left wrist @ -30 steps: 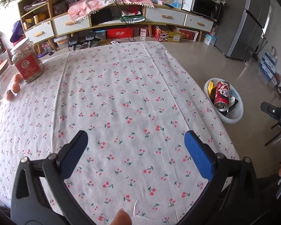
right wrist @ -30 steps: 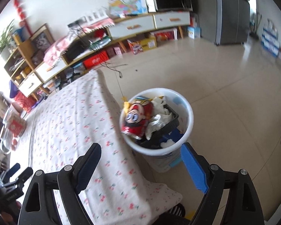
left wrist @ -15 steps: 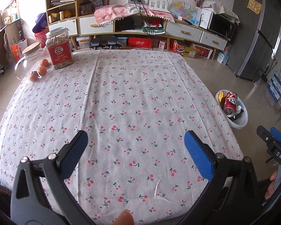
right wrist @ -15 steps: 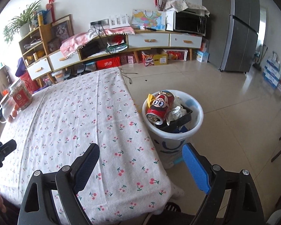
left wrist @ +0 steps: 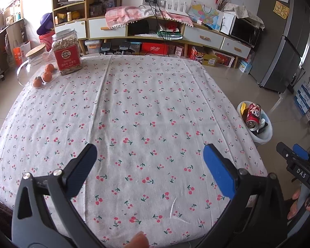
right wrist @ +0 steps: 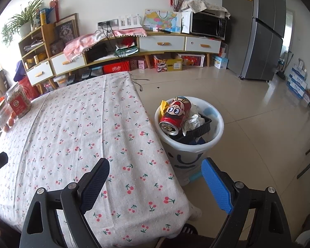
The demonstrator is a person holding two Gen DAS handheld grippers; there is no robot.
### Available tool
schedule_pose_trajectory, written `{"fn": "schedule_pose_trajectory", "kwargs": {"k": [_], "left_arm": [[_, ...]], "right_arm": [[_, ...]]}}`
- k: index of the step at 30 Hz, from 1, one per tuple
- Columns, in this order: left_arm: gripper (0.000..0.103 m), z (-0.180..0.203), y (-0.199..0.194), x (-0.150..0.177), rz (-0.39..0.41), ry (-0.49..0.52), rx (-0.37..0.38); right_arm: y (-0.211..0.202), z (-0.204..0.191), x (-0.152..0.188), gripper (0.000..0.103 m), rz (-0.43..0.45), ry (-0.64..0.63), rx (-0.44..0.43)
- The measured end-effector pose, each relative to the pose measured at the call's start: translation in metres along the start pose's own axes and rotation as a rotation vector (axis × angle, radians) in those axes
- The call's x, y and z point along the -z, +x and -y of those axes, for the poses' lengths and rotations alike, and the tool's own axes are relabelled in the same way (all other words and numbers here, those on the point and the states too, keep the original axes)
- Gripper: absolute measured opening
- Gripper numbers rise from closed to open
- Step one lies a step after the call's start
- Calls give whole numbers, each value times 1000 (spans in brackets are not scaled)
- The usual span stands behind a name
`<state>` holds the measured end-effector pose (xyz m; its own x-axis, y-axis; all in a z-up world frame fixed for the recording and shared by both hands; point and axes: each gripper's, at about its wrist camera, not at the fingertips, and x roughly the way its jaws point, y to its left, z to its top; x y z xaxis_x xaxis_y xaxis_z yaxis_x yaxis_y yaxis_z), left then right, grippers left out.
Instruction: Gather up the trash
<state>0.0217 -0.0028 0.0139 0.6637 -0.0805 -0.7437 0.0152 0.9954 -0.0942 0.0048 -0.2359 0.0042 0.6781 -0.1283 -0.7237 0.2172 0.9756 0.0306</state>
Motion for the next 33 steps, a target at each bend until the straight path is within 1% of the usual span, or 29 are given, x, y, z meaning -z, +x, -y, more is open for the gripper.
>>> {"fn": "schedule_pose_trajectory", "kwargs": {"k": [33], "left_arm": [[102, 7, -6, -1, 20, -1, 12]], "right_arm": [[-2, -1, -1, 92, 8, -1, 11]]}}
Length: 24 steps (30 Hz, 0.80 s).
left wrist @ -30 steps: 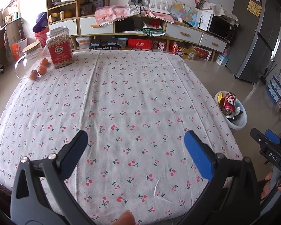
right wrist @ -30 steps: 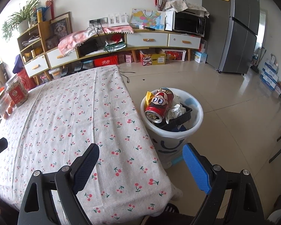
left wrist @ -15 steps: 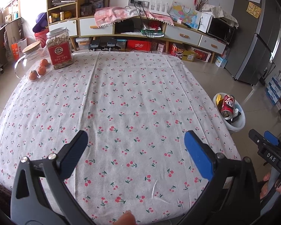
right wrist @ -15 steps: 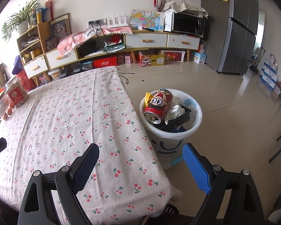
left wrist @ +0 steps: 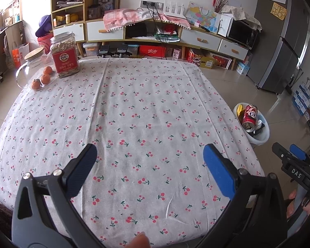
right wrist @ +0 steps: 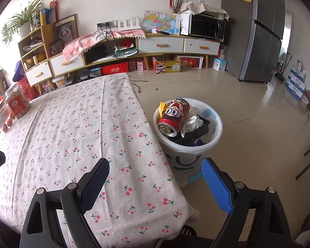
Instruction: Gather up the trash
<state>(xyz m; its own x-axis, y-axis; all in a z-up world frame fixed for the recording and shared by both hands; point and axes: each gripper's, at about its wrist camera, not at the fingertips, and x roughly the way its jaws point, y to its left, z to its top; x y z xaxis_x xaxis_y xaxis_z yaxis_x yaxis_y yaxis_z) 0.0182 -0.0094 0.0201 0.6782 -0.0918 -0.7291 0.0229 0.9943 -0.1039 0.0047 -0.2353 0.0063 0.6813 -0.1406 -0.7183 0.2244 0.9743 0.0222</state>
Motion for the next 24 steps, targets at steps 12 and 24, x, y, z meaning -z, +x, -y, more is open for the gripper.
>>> {"fn": "schedule_pose_trajectory", "kwargs": {"k": [12, 24], "left_arm": [[102, 2, -2, 1, 6, 8, 5], [102, 4, -2, 1, 4, 15, 8]], "right_arm": [[1, 0, 0, 92, -2, -4, 3], [1, 0, 1, 92, -2, -3, 3]]}}
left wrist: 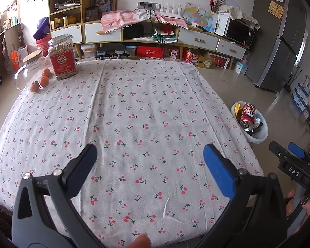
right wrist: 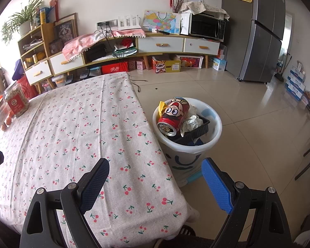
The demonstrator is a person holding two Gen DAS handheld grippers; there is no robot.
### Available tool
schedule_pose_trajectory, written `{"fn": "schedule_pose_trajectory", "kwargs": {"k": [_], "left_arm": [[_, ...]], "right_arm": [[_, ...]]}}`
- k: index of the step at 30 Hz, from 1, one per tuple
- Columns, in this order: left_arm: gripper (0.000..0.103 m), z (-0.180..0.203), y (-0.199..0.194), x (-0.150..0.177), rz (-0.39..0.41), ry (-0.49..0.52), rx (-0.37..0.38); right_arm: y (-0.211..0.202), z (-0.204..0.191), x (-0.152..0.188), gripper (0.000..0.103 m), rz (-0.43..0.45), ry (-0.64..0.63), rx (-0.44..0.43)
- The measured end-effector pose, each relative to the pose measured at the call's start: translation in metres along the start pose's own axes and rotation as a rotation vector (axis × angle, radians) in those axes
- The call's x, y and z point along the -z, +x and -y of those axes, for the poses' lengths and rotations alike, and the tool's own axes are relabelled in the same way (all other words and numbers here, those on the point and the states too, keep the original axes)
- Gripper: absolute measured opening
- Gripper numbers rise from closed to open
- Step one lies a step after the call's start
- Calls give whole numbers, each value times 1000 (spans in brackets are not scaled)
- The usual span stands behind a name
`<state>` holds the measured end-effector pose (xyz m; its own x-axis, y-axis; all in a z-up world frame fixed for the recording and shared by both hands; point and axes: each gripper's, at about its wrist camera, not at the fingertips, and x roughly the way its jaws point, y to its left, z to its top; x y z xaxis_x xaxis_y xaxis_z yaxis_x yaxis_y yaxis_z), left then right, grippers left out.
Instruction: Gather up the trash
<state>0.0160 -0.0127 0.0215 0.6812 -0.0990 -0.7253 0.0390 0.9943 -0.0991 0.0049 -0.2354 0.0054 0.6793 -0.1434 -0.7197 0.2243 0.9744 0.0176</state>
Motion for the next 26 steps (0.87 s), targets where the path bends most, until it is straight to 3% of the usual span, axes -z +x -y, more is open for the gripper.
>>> {"fn": "schedule_pose_trajectory", "kwargs": {"k": [26], "left_arm": [[102, 14, -2, -4, 15, 29, -11]], "right_arm": [[-7, 3, -4, 92, 33, -6, -20]]}}
